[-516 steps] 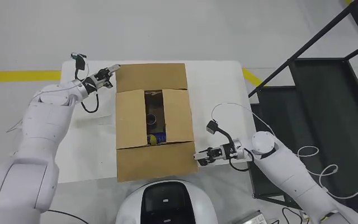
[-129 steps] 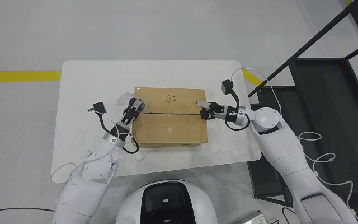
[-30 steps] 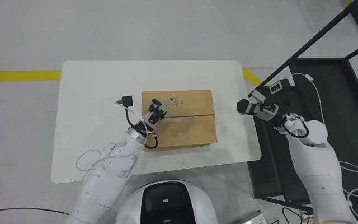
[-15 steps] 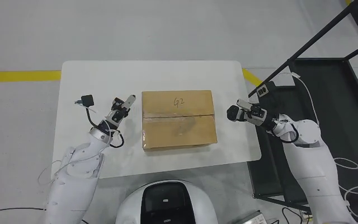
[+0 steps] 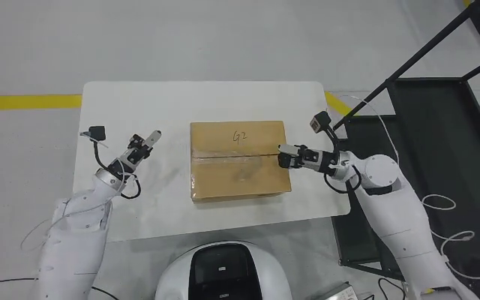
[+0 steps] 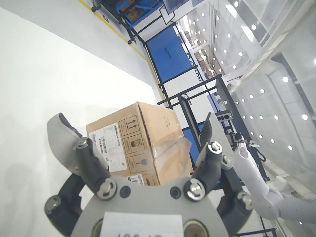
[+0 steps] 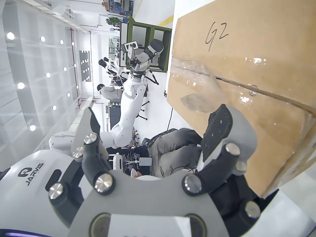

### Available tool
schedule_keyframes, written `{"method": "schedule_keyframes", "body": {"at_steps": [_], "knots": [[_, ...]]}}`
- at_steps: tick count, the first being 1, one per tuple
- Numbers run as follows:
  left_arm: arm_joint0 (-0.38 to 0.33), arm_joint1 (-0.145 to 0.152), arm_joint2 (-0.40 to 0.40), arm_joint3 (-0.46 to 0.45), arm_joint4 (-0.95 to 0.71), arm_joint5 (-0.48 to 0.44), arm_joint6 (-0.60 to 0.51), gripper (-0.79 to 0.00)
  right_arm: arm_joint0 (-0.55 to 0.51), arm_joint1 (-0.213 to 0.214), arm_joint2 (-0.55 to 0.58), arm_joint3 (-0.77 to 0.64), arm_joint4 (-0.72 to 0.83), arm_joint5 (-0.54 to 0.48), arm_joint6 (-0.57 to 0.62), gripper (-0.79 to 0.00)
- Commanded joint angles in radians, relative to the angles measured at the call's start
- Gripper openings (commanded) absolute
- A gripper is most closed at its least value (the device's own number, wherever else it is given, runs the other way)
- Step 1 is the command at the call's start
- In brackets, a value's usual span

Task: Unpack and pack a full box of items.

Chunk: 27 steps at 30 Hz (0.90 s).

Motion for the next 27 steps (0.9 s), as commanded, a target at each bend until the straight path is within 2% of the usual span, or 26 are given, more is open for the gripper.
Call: {"method": "schedule_keyframes", "body": {"at_steps": [1,9,14,19,22,27], "knots": [[0.001,0.008,-0.025,0.01,-0.037,-0.03,-0.061,0.0,0.013,-0.003,-0.019,0.003,-0.006,-0.003,-0.009,0.0],[-0.007,0.033,-0.134,0.073,-0.213,-0.047,-0.178,0.0,0.065,-0.018,-0.114,-0.021,-0.06,-0.015,-0.047,0.0],[-0.014,0.053,-0.192,0.106,-0.205,-0.033,-0.267,0.0,0.13,-0.037,-0.214,-0.029,-0.111,0.034,-0.093,0.0],[-0.008,0.068,-0.214,0.11,-0.194,-0.043,-0.337,0.0,0.186,-0.06,-0.299,-0.008,-0.104,0.077,-0.151,0.0],[-0.004,0.072,-0.222,0.112,-0.255,-0.046,-0.358,0.0,0.186,-0.06,-0.299,-0.008,-0.104,0.077,-0.151,0.0],[-0.004,0.072,-0.222,0.112,-0.255,-0.046,-0.358,0.0,0.186,-0.06,-0.299,-0.008,-0.104,0.077,-0.151,0.0]]}}
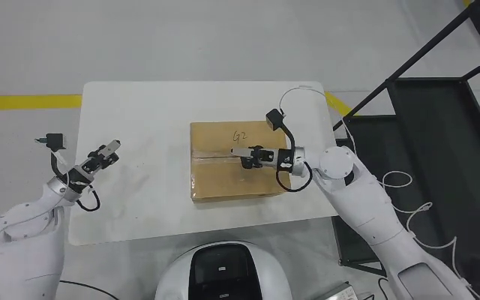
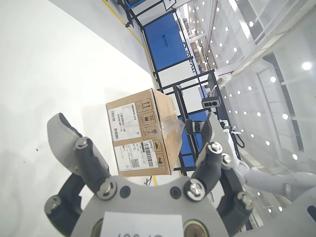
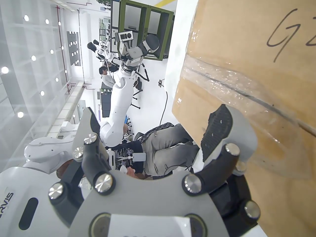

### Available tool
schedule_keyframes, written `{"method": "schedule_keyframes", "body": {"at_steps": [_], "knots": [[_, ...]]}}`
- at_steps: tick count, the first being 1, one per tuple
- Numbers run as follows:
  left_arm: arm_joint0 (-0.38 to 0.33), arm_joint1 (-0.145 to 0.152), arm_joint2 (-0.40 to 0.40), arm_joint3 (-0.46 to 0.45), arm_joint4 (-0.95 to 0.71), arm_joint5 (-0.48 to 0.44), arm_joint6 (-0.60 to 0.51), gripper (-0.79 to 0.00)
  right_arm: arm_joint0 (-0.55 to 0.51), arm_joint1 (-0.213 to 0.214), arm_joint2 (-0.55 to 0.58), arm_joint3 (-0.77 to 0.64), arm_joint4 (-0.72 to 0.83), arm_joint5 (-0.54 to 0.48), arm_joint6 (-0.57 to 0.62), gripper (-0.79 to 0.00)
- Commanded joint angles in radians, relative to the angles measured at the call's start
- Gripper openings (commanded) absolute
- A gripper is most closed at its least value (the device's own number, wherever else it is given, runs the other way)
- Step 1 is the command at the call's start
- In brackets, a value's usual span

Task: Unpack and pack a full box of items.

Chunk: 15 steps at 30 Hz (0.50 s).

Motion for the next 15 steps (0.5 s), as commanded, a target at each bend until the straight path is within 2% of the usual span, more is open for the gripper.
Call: {"method": "schedule_keyframes", "body": {"at_steps": [1,8,11,15], "knots": [[0.0,0.0,0.0,0.0,0.0,0.0,0.0,0.0,0.0,0.0,0.0,0.0,0.0,0.0,0.0,0.0],[0.0,0.0,0.0,0.0,0.0,0.0,0.0,0.0,-0.006,-0.003,-0.007,-0.019,0.0,0.013,-0.028,0.0],[0.012,0.001,0.003,0.002,0.031,0.024,0.025,0.0,0.019,-0.017,-0.058,-0.039,0.023,0.056,-0.049,0.0],[0.019,0.01,-0.019,0.009,0.073,0.048,0.045,0.0,0.108,-0.052,-0.17,0.011,0.036,0.127,-0.071,0.0]]}}
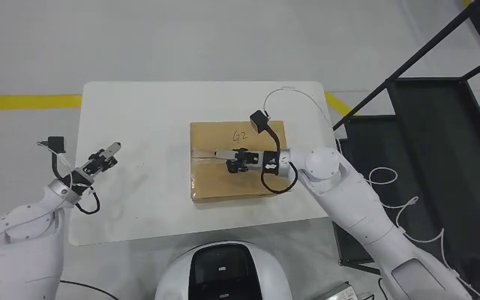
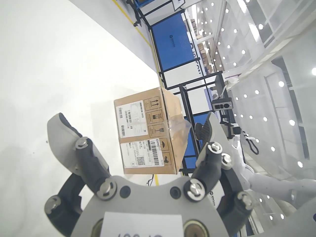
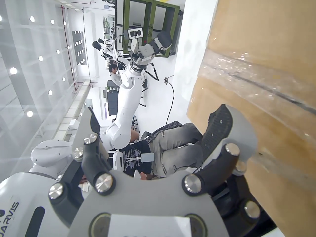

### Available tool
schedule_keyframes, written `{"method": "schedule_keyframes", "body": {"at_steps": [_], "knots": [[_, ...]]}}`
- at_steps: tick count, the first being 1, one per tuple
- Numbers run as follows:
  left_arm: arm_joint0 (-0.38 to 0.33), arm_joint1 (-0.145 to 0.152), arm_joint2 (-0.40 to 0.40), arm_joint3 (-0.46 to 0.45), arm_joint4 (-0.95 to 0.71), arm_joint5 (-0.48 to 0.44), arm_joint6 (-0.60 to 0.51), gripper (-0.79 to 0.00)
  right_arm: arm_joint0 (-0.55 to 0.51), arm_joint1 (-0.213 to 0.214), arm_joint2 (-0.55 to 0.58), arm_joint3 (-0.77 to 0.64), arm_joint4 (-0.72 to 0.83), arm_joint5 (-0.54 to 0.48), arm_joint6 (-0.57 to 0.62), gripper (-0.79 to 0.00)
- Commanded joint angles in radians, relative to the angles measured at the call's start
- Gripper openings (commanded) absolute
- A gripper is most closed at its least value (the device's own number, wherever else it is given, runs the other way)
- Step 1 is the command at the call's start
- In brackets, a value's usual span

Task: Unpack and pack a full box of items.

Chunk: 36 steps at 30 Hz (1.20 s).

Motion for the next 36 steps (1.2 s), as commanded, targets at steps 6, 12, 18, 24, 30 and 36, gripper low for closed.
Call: {"method": "schedule_keyframes", "body": {"at_steps": [6,12,18,24,30,36], "knots": [[0.011,0.019,-0.075,0.0,0.0,0.005,0.017,0.0,0.149,-0.076,-0.176,0.144,0.072,0.003,-0.047,0.0],[0.034,0.029,-0.105,-0.029,-0.048,0.0,0.005,0.0,0.23,-0.132,-0.262,0.252,0.108,-0.053,-0.083,0.0],[0.052,0.03,-0.074,-0.053,-0.056,0.002,0.015,0.0,0.302,-0.187,-0.328,0.352,0.111,-0.065,-0.124,0.0],[0.064,0.031,-0.042,-0.061,-0.066,0.001,0.023,0.0,0.339,-0.223,-0.353,0.413,0.113,-0.064,-0.14,0.0],[0.062,0.034,-0.026,-0.056,-0.061,0.005,0.043,0.0,0.356,-0.242,-0.36,0.45,0.088,-0.019,-0.148,0.0],[0.069,0.039,-0.026,-0.061,-0.059,0.001,0.053,0.0,0.341,-0.234,-0.328,0.424,0.052,0.037,-0.134,0.0]]}}
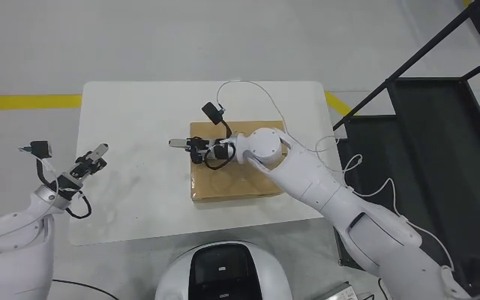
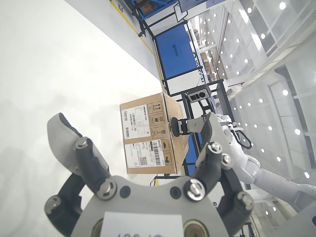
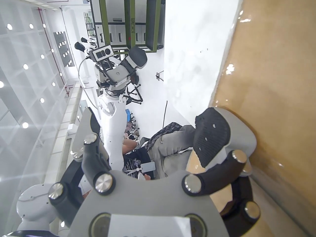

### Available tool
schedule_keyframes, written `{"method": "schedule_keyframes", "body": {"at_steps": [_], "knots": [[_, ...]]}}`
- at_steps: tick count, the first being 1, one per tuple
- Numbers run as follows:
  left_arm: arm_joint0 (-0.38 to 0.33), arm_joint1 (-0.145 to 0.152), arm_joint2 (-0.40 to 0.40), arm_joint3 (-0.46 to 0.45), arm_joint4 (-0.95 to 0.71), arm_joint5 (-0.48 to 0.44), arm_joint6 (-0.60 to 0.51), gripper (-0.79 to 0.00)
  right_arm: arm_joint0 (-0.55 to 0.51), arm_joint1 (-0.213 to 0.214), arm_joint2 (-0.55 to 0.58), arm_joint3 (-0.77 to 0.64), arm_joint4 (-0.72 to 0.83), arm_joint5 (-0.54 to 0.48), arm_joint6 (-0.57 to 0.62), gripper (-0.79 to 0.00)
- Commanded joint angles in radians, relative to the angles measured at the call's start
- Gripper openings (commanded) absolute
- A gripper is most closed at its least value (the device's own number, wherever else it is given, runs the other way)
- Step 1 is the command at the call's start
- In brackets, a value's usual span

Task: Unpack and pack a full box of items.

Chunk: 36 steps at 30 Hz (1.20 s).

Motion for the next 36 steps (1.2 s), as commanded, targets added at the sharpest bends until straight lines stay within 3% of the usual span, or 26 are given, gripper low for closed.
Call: {"method": "schedule_keyframes", "body": {"at_steps": [1,36], "knots": [[0.002,0.001,0.001,-0.002,0.001,-0.001,0.005,0.0,-0.011,0.006,0.013,-0.018,-0.015,0.029,0.004,0.0],[0.011,0.02,0.062,-0.028,0.062,0.003,0.069,0.0,-0.305,0.138,0.376,-0.361,-0.257,0.397,-0.042,0.0]]}}
